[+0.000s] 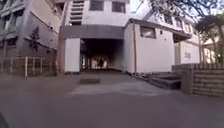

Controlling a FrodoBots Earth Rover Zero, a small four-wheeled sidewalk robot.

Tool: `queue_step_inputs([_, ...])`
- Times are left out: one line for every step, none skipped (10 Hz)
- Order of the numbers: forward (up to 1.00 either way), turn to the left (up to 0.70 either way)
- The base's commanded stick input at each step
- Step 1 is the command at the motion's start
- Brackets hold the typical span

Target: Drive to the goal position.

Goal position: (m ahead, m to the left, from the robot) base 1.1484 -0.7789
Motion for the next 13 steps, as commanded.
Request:
queue_step_inputs([0.85,0.00])
queue_step_inputs([0.85,0.00])
queue_step_inputs([0.85,0.00])
queue_step_inputs([0.85,0.00])
queue_step_inputs([0.85,0.00])
queue_step_inputs([0.85,0.00])
queue_step_inputs([0.85,0.00])
queue_step_inputs([0.85,0.00])
queue_step_inputs([0.85,0.00])
queue_step_inputs([0.85,0.00])
queue_step_inputs([0.85,0.00])
queue_step_inputs([0.85,0.00])
queue_step_inputs([0.85,0.00])
